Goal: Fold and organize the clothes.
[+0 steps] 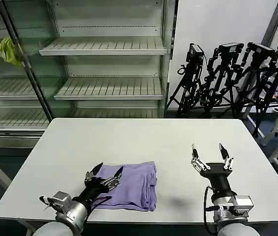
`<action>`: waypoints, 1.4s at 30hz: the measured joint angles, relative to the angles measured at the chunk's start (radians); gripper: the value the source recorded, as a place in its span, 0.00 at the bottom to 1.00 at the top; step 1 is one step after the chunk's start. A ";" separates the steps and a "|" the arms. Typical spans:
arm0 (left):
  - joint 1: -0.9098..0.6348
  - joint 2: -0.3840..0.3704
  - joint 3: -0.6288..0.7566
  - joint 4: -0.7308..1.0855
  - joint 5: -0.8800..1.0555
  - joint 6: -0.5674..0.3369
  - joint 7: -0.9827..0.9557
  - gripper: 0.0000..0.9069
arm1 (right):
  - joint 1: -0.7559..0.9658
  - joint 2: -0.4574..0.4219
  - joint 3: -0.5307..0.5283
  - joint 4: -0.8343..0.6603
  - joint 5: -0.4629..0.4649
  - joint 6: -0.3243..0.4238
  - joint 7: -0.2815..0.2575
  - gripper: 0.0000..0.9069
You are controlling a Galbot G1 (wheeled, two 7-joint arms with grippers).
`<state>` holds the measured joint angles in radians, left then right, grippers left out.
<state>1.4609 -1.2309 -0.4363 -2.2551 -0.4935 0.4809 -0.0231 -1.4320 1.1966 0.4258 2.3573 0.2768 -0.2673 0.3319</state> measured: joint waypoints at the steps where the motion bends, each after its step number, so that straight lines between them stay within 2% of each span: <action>1: 0.011 -0.005 -0.007 0.000 0.008 0.002 -0.001 1.00 | 0.009 -0.003 0.000 -0.001 0.005 -0.001 0.000 1.00; 15: 0.076 -0.060 -0.078 0.046 0.066 -0.013 0.006 1.00 | 0.059 -0.023 -0.001 0.010 0.045 0.008 0.000 1.00; 30: 0.078 -0.076 -0.088 0.137 0.082 -0.038 0.015 1.00 | 0.028 -0.026 0.024 0.051 0.049 0.022 0.002 1.00; 32: 0.080 -0.078 -0.088 0.146 0.082 -0.040 0.018 0.97 | 0.026 -0.025 0.023 0.054 0.046 0.024 0.002 1.00; 34: 0.081 -0.079 -0.086 0.149 0.083 -0.041 0.020 0.74 | 0.025 -0.025 0.022 0.057 0.045 0.025 0.002 1.00; 35: 0.081 -0.081 -0.084 0.150 0.084 -0.042 0.020 0.59 | 0.025 -0.025 0.022 0.058 0.045 0.025 0.002 1.00; 36: 0.082 -0.082 -0.083 0.151 0.084 -0.042 0.021 0.51 | 0.025 -0.025 0.022 0.059 0.045 0.025 0.002 1.00; 37: 0.082 -0.082 -0.082 0.151 0.085 -0.043 0.022 0.39 | 0.025 -0.025 0.022 0.060 0.045 0.025 0.002 1.00; 38: 0.082 -0.083 -0.081 0.151 0.086 -0.043 0.023 0.33 | 0.025 -0.025 0.021 0.062 0.045 0.025 0.002 1.00; 39: 0.082 -0.084 -0.080 0.151 0.086 -0.043 0.023 0.20 | 0.024 -0.025 0.021 0.063 0.045 0.026 0.002 1.00; 40: 0.081 -0.086 -0.079 0.152 0.088 -0.043 0.024 0.12 | 0.024 -0.025 0.021 0.065 0.045 0.026 0.002 1.00; 42: 0.081 -0.086 -0.077 0.152 0.088 -0.043 0.026 0.03 | 0.023 -0.024 0.021 0.068 0.045 0.026 0.002 1.00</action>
<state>1.5417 -1.3172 -0.5135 -2.1029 -0.4054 0.4381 0.0026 -1.4094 1.1725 0.4471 2.4249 0.3217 -0.2409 0.3339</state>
